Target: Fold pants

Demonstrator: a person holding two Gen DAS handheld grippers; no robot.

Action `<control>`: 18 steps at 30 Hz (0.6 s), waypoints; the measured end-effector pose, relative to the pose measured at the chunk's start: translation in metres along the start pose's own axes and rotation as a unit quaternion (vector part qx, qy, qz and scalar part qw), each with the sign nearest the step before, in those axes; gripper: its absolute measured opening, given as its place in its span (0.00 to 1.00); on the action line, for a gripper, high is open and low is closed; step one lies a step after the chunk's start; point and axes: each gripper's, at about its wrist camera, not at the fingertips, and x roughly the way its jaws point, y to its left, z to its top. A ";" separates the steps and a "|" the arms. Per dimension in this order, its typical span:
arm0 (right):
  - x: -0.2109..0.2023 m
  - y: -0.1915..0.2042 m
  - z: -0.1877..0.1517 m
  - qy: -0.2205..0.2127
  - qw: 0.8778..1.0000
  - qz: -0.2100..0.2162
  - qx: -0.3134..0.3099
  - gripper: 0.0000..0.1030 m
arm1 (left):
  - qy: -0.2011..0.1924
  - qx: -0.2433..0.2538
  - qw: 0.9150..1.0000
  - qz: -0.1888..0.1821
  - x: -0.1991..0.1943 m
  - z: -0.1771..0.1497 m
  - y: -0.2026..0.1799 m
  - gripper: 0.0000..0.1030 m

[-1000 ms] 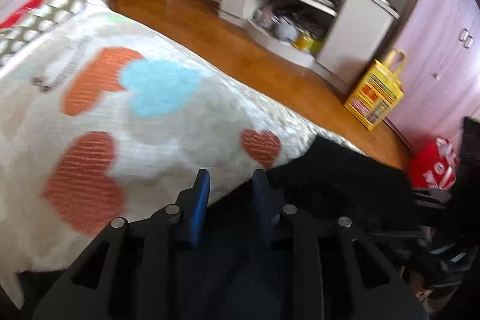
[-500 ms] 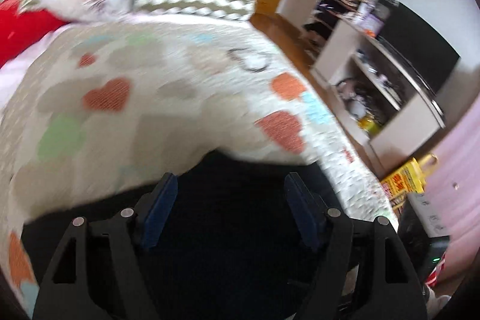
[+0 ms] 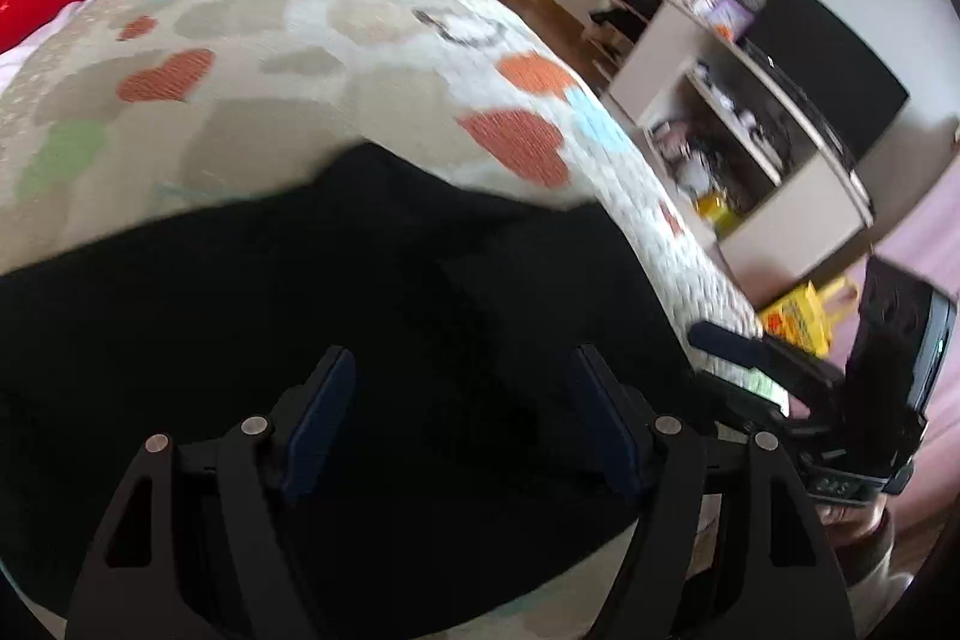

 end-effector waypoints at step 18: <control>0.012 0.014 -0.012 0.059 0.993 -0.059 -0.080 0.36 | 0.018 0.036 0.996 0.075 0.007 -0.022 -0.001 0.03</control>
